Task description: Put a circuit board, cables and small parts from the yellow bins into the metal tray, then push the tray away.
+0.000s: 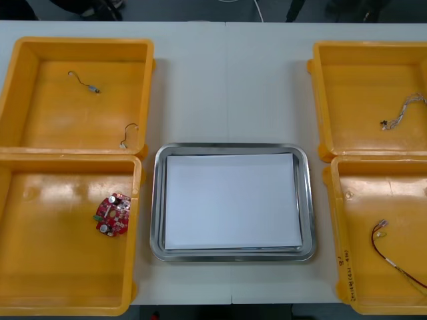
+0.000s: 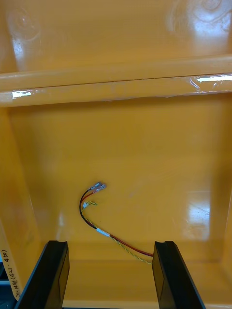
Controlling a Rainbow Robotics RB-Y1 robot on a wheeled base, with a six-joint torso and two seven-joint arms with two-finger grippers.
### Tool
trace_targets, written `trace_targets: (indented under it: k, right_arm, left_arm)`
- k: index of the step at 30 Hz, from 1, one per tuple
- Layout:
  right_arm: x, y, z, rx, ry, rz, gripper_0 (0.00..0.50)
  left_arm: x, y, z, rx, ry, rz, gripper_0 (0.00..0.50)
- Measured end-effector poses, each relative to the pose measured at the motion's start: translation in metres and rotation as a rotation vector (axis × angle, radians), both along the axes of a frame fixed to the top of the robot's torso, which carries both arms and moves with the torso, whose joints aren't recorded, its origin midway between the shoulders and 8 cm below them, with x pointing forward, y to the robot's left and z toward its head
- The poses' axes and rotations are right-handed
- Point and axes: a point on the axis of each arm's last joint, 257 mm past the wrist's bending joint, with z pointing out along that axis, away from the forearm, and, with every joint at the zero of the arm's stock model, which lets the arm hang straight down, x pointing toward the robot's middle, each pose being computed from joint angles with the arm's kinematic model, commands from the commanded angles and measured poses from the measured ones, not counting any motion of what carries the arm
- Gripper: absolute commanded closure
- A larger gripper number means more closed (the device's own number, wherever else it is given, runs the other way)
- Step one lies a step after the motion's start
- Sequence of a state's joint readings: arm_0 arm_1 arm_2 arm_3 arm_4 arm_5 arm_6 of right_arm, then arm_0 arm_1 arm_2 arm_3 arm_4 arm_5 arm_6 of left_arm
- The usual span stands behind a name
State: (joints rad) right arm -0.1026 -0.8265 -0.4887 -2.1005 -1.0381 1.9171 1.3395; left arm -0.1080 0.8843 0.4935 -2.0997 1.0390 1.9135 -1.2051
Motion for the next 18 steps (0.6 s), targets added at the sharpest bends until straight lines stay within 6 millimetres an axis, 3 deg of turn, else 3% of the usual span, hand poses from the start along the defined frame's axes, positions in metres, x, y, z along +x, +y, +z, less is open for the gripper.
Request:
trace_targets:
  k: [18]
  right_arm:
    - [0.0000,0.0000,0.0000,0.000,0.000,0.000,0.000]
  left_arm:
    - [0.0000,0.0000,0.0000,0.000,0.000,0.000,0.000]
